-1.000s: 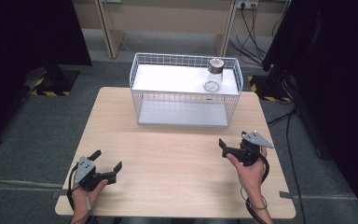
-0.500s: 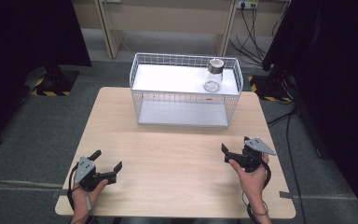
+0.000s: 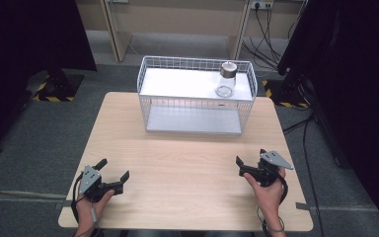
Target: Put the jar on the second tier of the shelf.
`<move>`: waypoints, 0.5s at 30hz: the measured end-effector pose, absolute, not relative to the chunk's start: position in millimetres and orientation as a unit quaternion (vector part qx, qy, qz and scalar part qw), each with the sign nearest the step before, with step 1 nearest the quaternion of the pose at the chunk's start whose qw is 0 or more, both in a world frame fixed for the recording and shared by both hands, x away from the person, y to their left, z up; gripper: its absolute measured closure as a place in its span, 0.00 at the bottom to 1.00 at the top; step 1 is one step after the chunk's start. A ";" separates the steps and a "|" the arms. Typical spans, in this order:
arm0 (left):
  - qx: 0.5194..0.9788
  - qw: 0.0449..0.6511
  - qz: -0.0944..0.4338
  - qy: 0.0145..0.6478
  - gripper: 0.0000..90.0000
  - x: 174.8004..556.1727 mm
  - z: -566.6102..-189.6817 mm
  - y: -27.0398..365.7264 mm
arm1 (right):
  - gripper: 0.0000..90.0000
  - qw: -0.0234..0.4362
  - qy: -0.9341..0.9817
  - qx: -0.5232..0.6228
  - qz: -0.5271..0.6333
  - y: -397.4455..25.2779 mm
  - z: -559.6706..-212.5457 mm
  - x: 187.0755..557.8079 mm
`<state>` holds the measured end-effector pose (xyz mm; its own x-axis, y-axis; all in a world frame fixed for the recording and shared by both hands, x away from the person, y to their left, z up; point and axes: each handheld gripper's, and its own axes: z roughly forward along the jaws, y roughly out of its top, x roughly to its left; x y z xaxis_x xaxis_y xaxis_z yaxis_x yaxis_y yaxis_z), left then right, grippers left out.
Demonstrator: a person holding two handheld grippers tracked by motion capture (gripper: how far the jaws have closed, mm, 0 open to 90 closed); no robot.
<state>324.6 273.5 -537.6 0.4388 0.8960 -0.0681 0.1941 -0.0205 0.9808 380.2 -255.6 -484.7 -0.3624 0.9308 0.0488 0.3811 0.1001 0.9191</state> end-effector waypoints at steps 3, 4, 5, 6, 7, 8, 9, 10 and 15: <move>0.641 0.556 0.316 0.425 0.00 324.6 -537.6 273.5 | 0.01 0.293 0.682 0.483 0.464 -256.0 -487.4 378.9; 0.641 0.556 0.316 0.425 0.00 324.6 -537.6 273.5 | 0.01 0.293 0.682 0.484 0.464 -256.4 -488.2 378.7; 0.641 0.556 0.316 0.425 0.00 324.6 -537.6 273.5 | 0.01 0.293 0.682 0.484 0.463 -256.7 -488.9 378.4; 0.641 0.556 0.316 0.425 0.00 324.6 -537.6 273.5 | 0.01 0.292 0.682 0.485 0.463 -257.1 -489.6 378.0; 0.640 0.556 0.315 0.425 0.00 324.6 -537.6 273.5 | 0.01 0.293 0.682 0.485 0.463 -257.4 -490.2 377.7; 0.640 0.556 0.315 0.425 0.00 324.6 -537.6 273.5 | 0.01 0.292 0.681 0.486 0.462 -257.9 -490.9 377.3; 0.640 0.556 0.315 0.426 0.00 324.6 -537.6 273.5 | 0.01 0.292 0.681 0.487 0.461 -258.7 -491.7 376.9; 0.640 0.556 0.316 0.425 0.00 324.6 -537.6 273.4 | 0.01 0.292 0.681 0.488 0.461 -259.2 -492.0 376.5; 0.641 0.555 0.316 0.425 0.00 324.5 -537.5 273.3 | 0.01 0.293 0.678 0.492 0.460 -262.5 -495.2 374.0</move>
